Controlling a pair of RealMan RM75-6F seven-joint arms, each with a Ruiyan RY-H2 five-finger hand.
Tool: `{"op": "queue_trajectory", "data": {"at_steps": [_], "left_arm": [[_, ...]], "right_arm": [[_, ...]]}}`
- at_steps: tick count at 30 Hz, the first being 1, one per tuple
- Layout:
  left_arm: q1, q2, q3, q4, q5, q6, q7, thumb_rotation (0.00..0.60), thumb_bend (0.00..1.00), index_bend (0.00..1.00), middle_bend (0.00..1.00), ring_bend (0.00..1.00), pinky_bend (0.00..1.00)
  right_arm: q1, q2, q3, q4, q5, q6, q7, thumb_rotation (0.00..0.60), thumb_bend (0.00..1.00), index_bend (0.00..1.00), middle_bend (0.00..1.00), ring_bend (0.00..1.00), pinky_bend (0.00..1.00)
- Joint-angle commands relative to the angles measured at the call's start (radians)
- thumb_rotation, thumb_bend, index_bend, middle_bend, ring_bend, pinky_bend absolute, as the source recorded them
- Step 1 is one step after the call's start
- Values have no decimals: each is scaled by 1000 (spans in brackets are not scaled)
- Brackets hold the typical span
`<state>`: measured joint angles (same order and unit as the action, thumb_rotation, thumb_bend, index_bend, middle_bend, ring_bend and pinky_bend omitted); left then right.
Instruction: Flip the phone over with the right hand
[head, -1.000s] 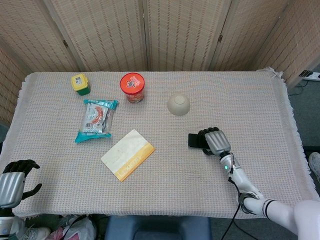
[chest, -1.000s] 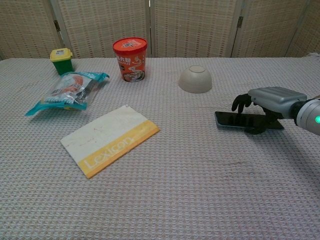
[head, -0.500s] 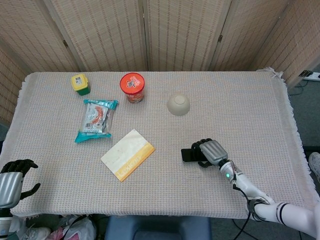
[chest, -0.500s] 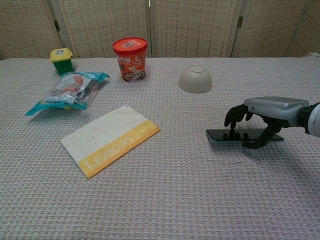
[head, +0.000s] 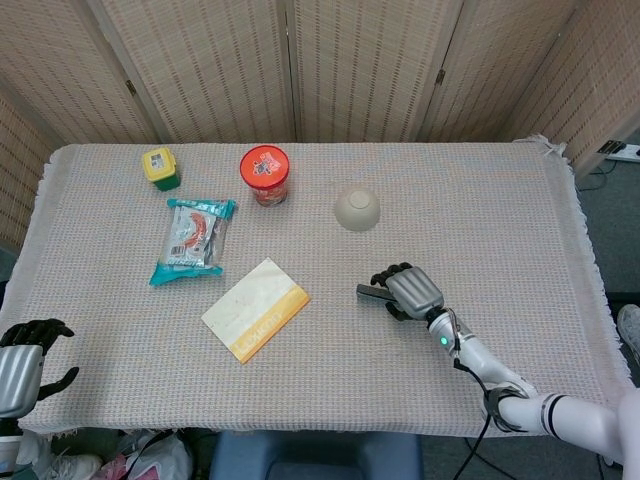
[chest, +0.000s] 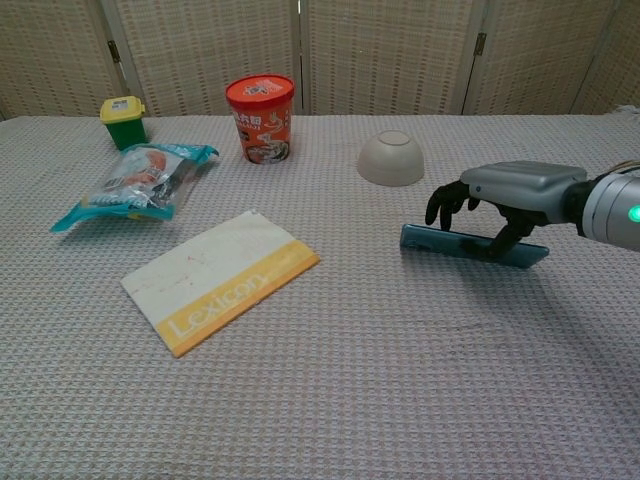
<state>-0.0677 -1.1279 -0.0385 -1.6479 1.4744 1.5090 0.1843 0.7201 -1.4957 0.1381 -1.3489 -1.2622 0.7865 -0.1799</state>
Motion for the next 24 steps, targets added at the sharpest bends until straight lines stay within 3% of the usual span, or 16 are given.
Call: {"op": "queue_trajectory", "data": {"at_steps": [1, 15, 20, 24], "left_arm": [[1, 1, 0, 1, 0, 1, -1, 600, 198, 412, 329, 268, 257], [6, 3, 1, 4, 1, 5, -6, 600, 198, 412, 329, 267, 257], [7, 4, 1, 3, 3, 7, -8, 600, 198, 412, 329, 267, 257], [6, 3, -1, 5, 7, 10, -13, 600, 198, 412, 329, 267, 257]], "right_arm": [[10, -3, 13, 8, 16, 7, -15, 600, 392, 298, 349, 238, 254], [41, -42, 49, 129, 129, 9, -76, 600, 392, 298, 349, 238, 254], [24, -16, 48, 86, 112, 68, -91, 600, 392, 298, 345, 238, 254], [-17, 50, 32, -9, 96, 143, -133, 600, 385, 298, 345, 238, 254]]}}
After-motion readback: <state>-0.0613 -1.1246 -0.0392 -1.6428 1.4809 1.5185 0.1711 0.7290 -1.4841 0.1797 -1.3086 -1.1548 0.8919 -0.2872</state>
